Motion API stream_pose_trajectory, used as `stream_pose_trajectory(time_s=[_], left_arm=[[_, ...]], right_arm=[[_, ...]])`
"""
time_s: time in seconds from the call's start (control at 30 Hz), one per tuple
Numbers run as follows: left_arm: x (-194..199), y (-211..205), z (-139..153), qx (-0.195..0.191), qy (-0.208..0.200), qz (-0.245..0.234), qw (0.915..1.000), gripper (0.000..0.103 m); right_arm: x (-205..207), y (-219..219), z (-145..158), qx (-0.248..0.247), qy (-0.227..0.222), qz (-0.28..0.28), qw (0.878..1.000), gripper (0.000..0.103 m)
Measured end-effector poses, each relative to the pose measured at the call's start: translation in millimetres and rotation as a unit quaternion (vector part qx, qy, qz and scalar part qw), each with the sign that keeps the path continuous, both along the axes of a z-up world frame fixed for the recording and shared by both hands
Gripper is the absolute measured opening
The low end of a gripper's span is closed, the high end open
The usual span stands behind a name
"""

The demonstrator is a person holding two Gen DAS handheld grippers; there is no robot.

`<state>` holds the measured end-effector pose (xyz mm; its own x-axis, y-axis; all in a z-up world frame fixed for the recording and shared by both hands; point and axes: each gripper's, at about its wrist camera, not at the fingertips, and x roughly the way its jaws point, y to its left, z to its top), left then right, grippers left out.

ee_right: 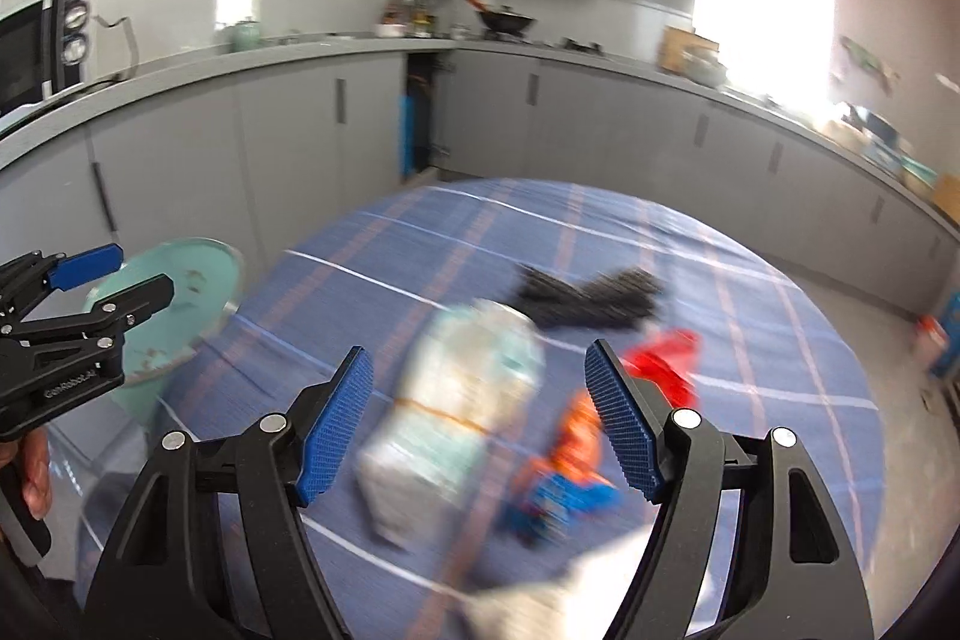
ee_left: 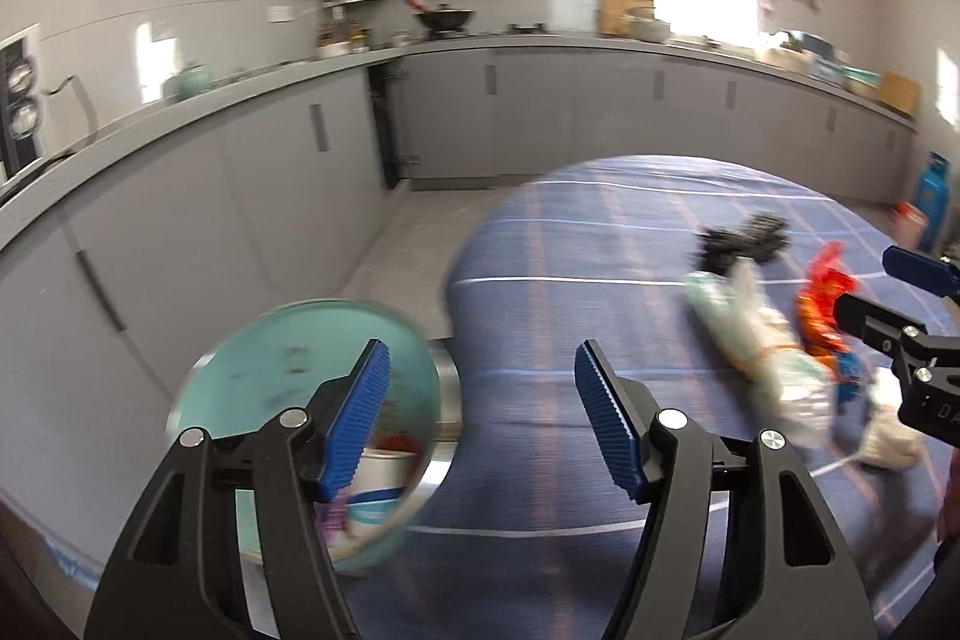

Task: Collect trash
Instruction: 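Move both open tools back toward the remaining trash on the table, then grasp the clear plastic bag with the left tool while the right tool grasps the white cloth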

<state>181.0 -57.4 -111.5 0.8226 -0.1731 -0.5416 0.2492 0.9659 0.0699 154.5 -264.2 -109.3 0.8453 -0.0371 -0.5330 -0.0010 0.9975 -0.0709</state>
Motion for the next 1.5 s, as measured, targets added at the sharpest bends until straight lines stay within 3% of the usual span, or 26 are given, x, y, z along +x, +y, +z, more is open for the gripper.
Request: stream_pose_trajectory(time_s=[0.3, 0.5, 0.73, 0.8, 0.87, 0.97, 1.13, 1.33, 1.5], left_arm=[[-10.3, -68.9, -6.2, 0.013, 0.006, -0.085, 0.9963, 0.068], [-4.0, -99.6, -9.7, 0.011, 0.02, -0.114, 0.9932, 0.07], [7.4, -126.8, -36.8, 0.03, 0.066, -0.138, 0.9878, 0.068], [6.2, -129.0, -38.7, 0.03, 0.07, -0.145, 0.9866, 0.062], [5.9, -129.9, -39.4, 0.029, 0.076, -0.154, 0.9848, 0.049], [5.2, -131.5, -40.5, 0.024, 0.084, -0.169, 0.9816, 0.035], [0.5, -136.1, -41.9, 0.023, 0.086, -0.189, 0.9779, 0.021], [-6.1, -131.9, -33.4, 0.02, 0.074, -0.193, 0.9783, 0.016], [-15.3, -117.4, -20.6, 0.012, 0.055, -0.184, 0.9812, 0.015]], right_arm=[[-33.2, -57.0, -20.4, 0.005, 0.025, -0.054, 0.998, 0.073], [-48.6, -65.1, -32.6, 0.004, 0.031, -0.053, 0.998, 0.075], [-46.8, -64.5, -49.1, 0.02, 0.046, -0.043, 0.998, 0.076], [-44.2, -66.3, -55.6, 0.028, 0.055, -0.041, 0.997, 0.076], [-42.1, -66.0, -60.1, 0.037, 0.063, -0.035, 0.997, 0.075], [-41.2, -66.8, -62.9, 0.06, 0.068, -0.024, 0.996, 0.067], [-45.1, -60.4, -60.9, 0.069, 0.07, -0.002, 0.995, 0.042], [-50.9, -52.6, -56.1, 0.056, 0.06, 0.004, 0.997, 0.025], [-53.1, -53.6, -52.4, 0.052, 0.051, 0.002, 0.997, 0.019]])
